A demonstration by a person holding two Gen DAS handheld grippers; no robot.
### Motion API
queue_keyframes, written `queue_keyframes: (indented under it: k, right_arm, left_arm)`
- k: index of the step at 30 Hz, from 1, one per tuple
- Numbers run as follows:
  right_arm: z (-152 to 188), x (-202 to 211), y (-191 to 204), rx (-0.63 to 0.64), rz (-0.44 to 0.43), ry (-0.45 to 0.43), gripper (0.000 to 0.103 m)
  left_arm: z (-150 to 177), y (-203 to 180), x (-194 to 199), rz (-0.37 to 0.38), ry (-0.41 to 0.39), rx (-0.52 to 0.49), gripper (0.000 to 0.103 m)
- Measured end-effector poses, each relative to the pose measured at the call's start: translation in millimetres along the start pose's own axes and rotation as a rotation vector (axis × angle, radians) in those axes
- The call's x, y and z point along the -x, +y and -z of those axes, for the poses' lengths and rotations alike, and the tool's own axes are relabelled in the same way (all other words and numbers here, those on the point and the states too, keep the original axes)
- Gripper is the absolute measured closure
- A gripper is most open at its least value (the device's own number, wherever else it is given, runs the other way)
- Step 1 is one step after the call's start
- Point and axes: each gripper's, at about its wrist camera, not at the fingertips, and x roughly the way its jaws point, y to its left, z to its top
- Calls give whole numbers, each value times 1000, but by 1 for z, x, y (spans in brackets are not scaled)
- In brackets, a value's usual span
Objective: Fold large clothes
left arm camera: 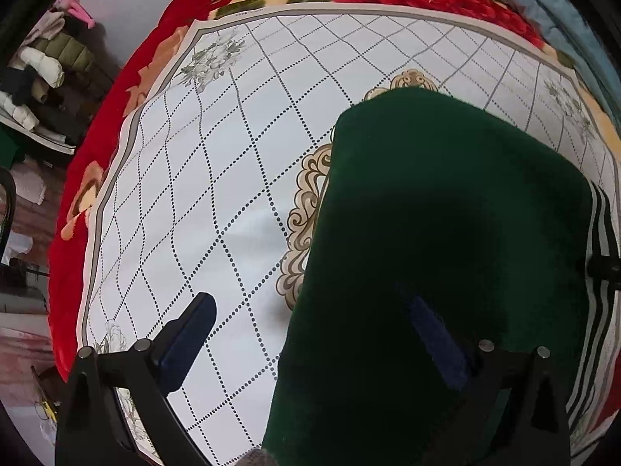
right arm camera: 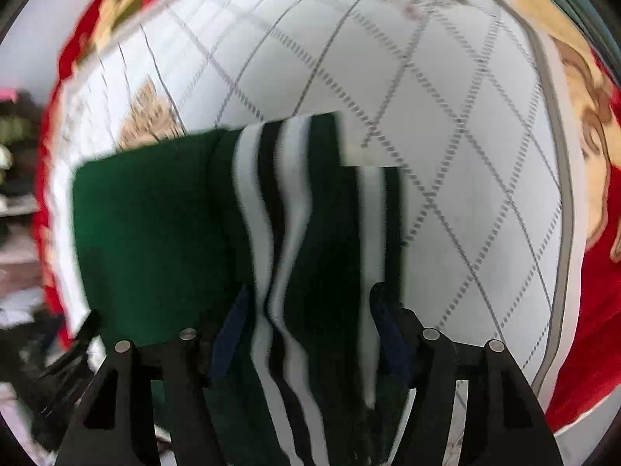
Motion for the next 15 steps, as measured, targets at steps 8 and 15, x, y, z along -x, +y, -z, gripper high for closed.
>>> queue_keyframes:
  k: [8, 15]
  right_arm:
    - [24, -37, -102, -184, -391, 84, 18]
    - [18, -77, -108, -204, -796, 110, 0]
  left_arm:
    - [-6, 34, -8, 276, 27, 92, 0]
    - [-7, 53, -44, 437, 54, 45, 0]
